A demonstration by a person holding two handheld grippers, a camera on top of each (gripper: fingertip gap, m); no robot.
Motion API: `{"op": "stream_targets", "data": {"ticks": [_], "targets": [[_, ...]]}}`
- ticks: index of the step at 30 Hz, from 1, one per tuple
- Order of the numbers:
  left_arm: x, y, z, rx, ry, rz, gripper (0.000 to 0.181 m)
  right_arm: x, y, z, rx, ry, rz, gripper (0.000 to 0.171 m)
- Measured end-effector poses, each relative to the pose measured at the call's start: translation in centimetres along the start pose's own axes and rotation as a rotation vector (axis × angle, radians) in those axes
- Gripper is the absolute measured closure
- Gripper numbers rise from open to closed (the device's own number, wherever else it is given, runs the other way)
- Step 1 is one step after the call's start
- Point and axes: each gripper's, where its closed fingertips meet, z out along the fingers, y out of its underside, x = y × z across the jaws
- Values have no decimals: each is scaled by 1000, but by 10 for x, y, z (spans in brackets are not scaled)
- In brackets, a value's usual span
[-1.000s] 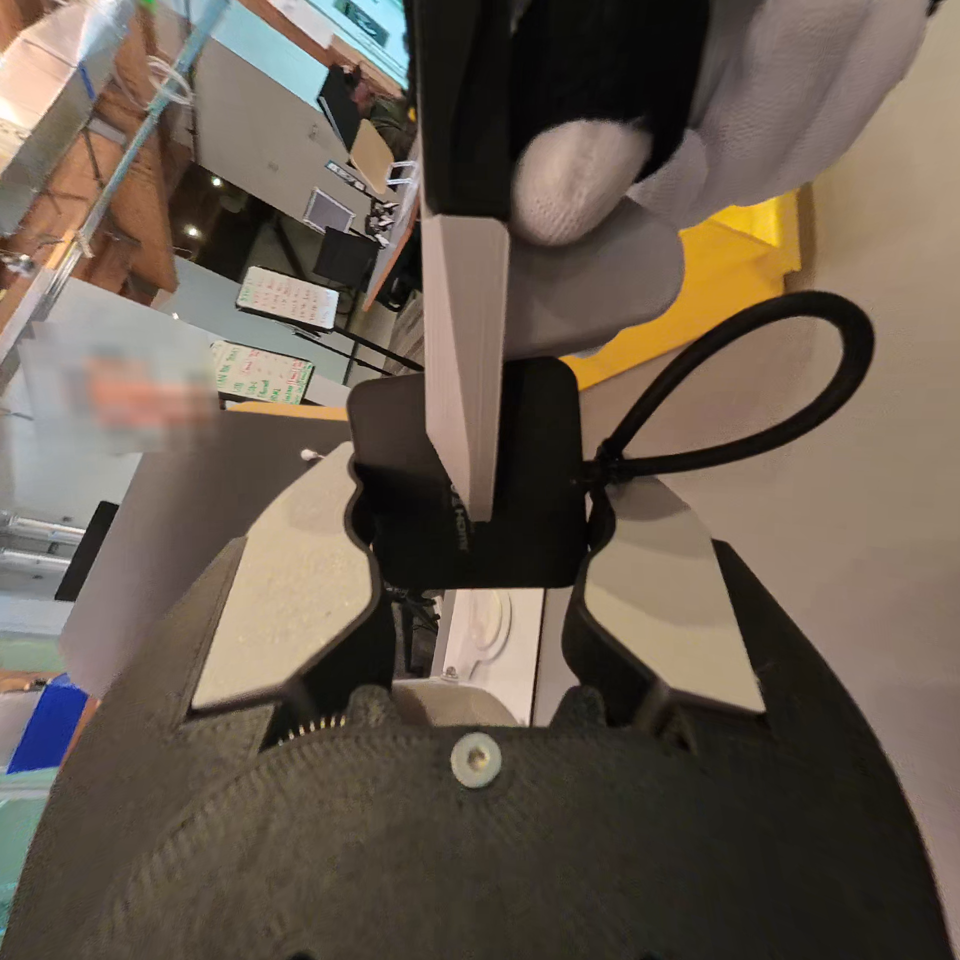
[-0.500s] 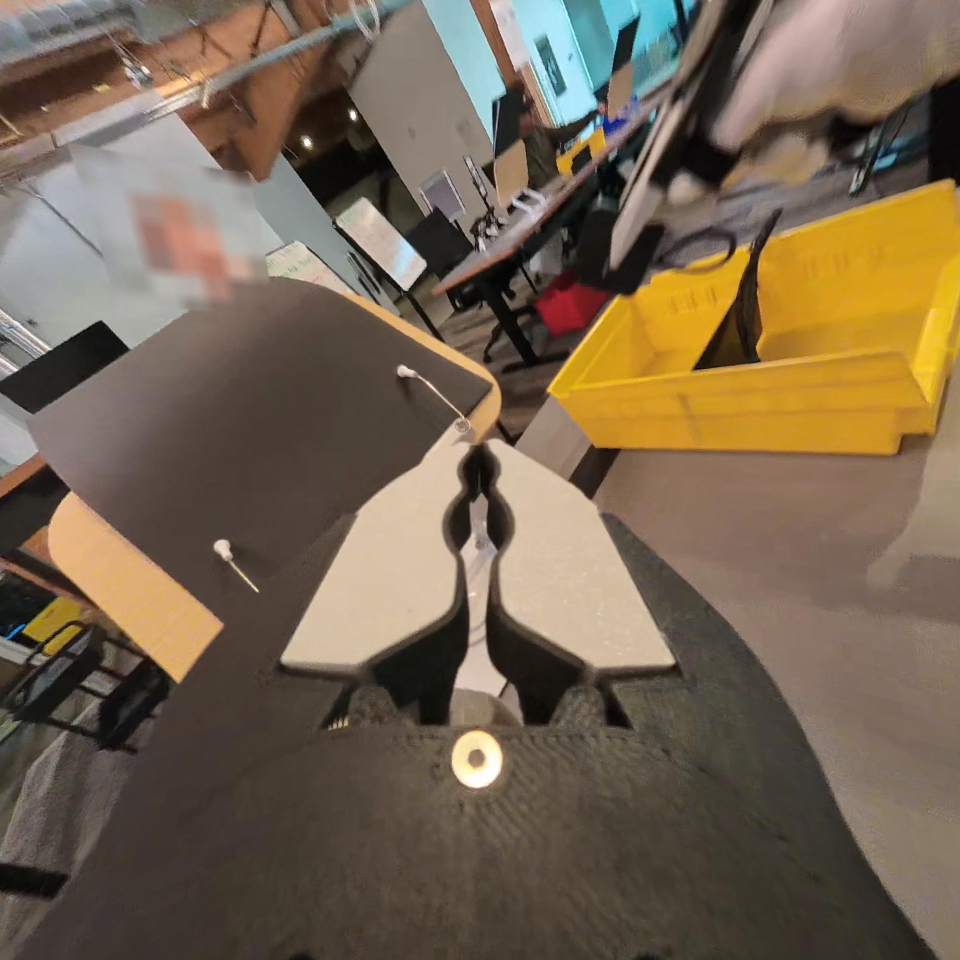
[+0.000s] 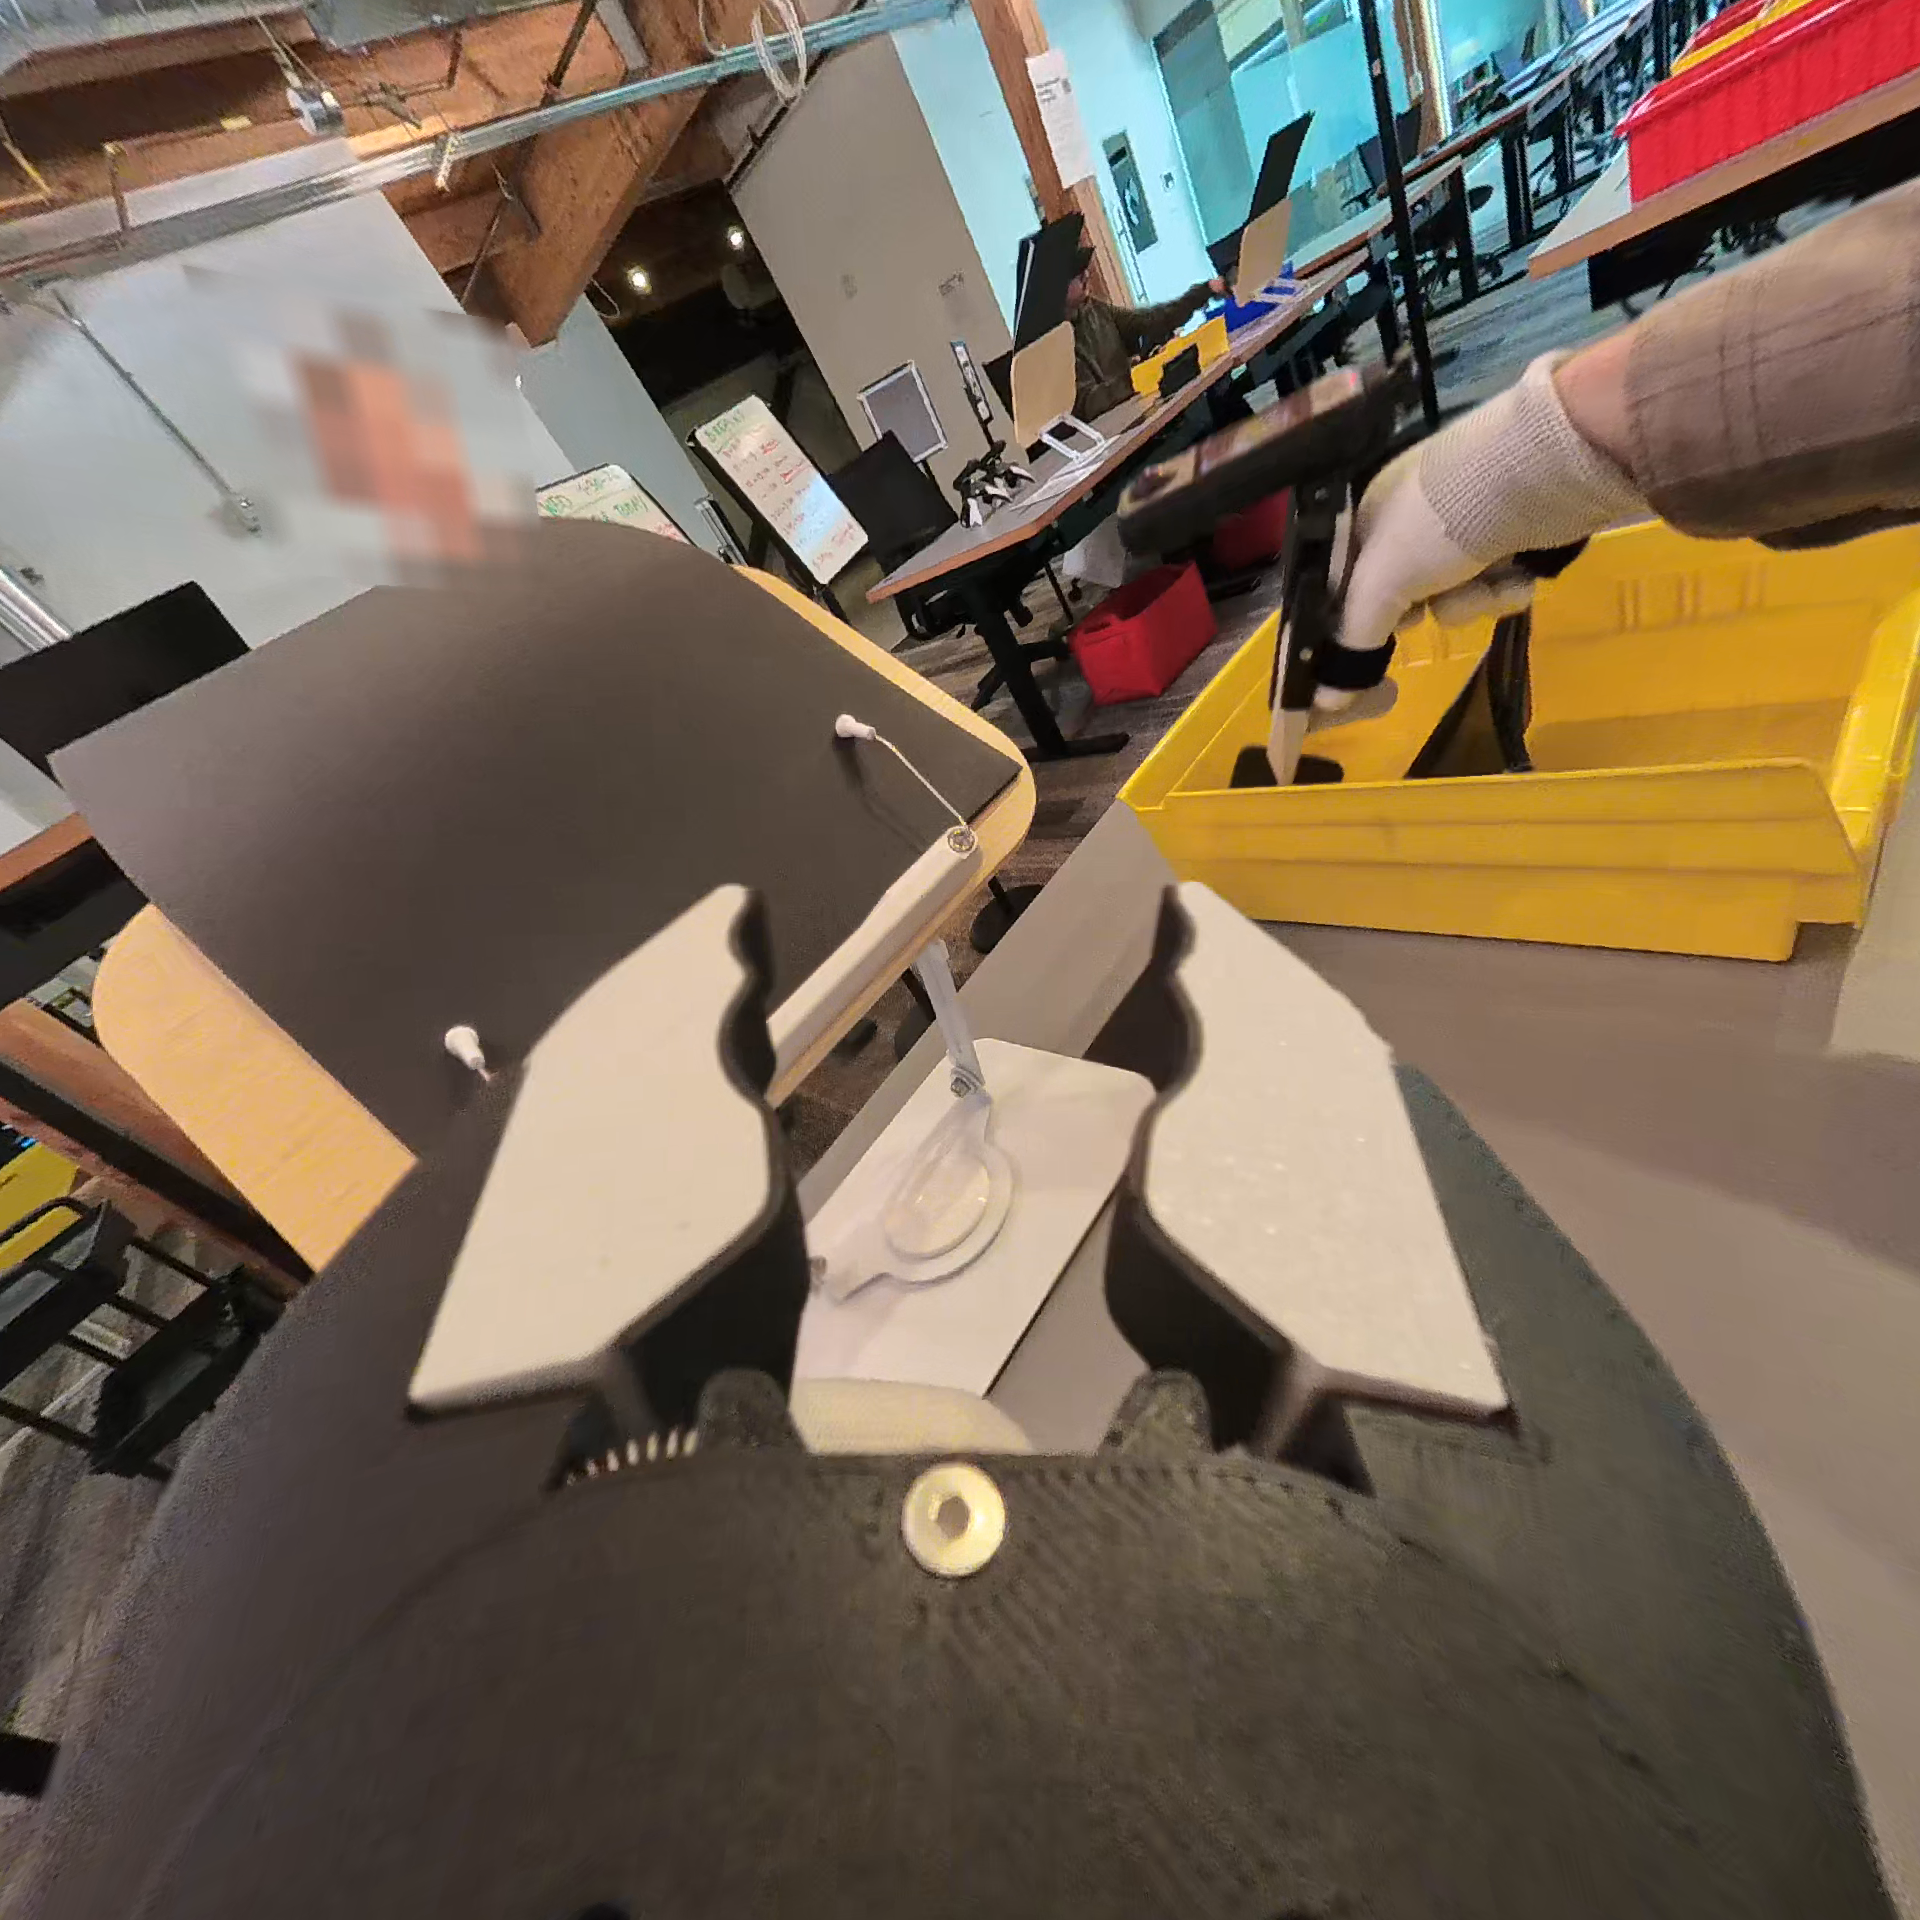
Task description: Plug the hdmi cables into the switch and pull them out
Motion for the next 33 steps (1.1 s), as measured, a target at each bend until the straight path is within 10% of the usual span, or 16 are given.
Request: {"op": "stream_targets", "data": {"ticks": [6,15,22,33], "targets": [[5,-3,5,-1,13,-42,87,-16,-53,-102,297,163,-116,135],[8,-16,3,36,-48,4,181,-239,-114,-297,975,-170,-325,145],[0,-16,0,43,-64,-13,177,-304,-101,-304,1143,-229,-347,147],[3,-17,7,47,-87,-21,136,-279,-92,-285,1168,-183,-316,151]]}}
